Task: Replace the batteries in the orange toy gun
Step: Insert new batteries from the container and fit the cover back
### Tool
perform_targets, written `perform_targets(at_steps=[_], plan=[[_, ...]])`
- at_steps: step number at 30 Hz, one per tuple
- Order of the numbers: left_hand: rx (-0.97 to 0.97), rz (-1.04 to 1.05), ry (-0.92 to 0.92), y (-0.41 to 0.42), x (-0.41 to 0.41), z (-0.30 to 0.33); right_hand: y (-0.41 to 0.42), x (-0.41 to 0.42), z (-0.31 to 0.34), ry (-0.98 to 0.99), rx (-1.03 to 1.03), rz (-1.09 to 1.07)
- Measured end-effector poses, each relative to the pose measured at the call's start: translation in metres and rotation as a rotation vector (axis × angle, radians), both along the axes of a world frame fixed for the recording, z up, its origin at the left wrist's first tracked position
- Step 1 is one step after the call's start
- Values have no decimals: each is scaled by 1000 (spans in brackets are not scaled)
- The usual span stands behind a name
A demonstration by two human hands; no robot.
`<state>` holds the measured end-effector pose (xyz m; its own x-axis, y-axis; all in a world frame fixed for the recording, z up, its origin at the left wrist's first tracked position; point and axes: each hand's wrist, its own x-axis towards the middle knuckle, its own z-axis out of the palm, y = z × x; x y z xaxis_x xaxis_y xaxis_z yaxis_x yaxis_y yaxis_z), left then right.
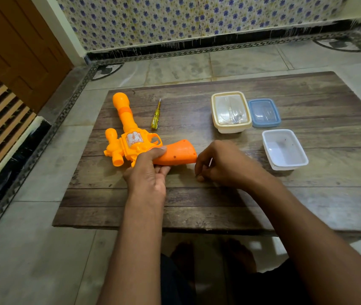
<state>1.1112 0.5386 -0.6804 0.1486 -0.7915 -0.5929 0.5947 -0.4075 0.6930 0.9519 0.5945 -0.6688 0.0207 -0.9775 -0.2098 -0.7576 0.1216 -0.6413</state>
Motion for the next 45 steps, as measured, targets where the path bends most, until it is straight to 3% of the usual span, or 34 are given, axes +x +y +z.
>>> perform_targets(at_steps=[17, 22, 28, 40, 45], plan=[[-1, 5, 5, -5, 5, -5, 2, 1, 1, 109, 13, 164], [3, -3, 1, -3, 1, -8, 5, -10, 5, -64, -244, 32], [7, -2, -14, 0, -7, -14, 2, 1, 5, -75, -501, 21], [-18, 20, -7, 2, -10, -14, -11, 19, -5, 112, -541, 118], [-17, 46, -5, 5, -12, -8, -12, 23, -10, 90, -541, 74]])
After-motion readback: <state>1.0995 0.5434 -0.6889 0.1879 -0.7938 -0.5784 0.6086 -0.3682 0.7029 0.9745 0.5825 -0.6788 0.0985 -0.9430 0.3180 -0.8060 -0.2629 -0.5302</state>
